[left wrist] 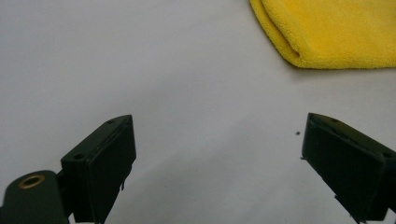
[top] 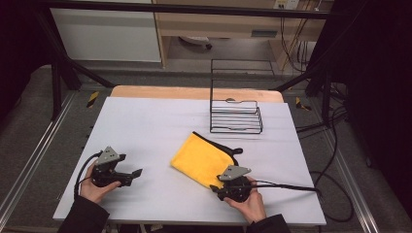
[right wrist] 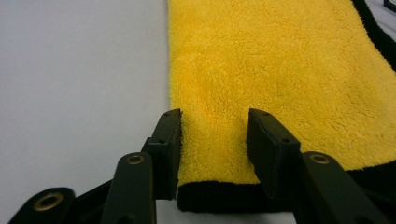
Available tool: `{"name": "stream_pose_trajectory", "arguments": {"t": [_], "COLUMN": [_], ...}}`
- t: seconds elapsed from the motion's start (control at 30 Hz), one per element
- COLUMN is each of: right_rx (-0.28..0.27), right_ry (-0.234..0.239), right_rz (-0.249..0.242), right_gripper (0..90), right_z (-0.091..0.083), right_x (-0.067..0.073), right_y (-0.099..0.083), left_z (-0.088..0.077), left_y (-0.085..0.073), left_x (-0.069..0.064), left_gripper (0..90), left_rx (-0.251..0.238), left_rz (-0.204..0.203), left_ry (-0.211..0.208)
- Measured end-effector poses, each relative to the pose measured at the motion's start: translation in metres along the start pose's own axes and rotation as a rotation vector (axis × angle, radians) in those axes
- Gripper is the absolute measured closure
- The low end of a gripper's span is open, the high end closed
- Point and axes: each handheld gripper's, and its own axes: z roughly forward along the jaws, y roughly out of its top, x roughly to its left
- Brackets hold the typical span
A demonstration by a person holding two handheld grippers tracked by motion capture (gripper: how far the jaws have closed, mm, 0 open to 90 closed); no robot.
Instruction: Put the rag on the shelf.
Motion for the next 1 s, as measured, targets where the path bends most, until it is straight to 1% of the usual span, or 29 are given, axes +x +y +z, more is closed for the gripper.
{"name": "stream_pose_trajectory", "arguments": {"t": [0.1, 0.23, 0.3, 0.43, 0.5, 0.57, 0.6, 0.77, 0.87, 0.93, 1.0], "right_rx": [0.008, 0.012, 0.015, 0.019, 0.015, -0.002, -0.007, -0.023, -0.011, -0.010, -0.002], "right_ry": [-0.023, -0.051, -0.044, -0.031, -0.017, 0.012, 0.020, 0.057, 0.067, 0.087, 0.092], "right_rz": [-0.029, -0.050, -0.046, -0.011, 0.012, 0.034, 0.043, 0.046, 0.052, 0.056, 0.057], "right_gripper": [65.7, 77.7, 80.7, 84.9, 85.8, 86.1, 86.2, 86.4, 86.4, 86.4, 86.2], "right_z": [0.001, 0.001, 0.001, 0.000, -0.002, -0.005, -0.006, -0.008, -0.007, -0.006, -0.005], "right_x": [0.002, 0.001, 0.000, -0.003, -0.003, -0.003, -0.002, 0.008, 0.012, 0.015, 0.016], "right_y": [0.000, 0.001, 0.001, 0.004, 0.006, 0.008, 0.010, 0.020, 0.024, 0.025, 0.026], "left_z": [0.001, 0.001, 0.001, 0.001, 0.001, 0.001, 0.001, 0.000, 0.000, 0.000, 0.000], "left_y": [0.000, 0.000, 0.000, 0.000, 0.000, 0.000, 0.000, 0.001, 0.000, 0.000, 0.000], "left_x": [0.000, -0.001, -0.001, 0.000, 0.000, 0.000, 0.000, -0.001, 0.000, 0.000, 0.000], "left_gripper": [10.1, 10.5, 10.7, 11.0, 11.2, 11.3, 11.4, 11.5, 11.6, 11.6, 11.7], "left_rx": [0.003, 0.006, 0.006, 0.004, 0.003, 0.003, 0.003, 0.002, 0.002, 0.002, 0.002], "left_rz": [-0.003, 0.002, 0.002, -0.002, -0.004, -0.004, -0.004, -0.004, -0.004, -0.004, -0.005], "left_ry": [-0.001, -0.001, -0.002, -0.003, -0.004, -0.003, -0.004, -0.004, -0.004, -0.004, -0.004]}}
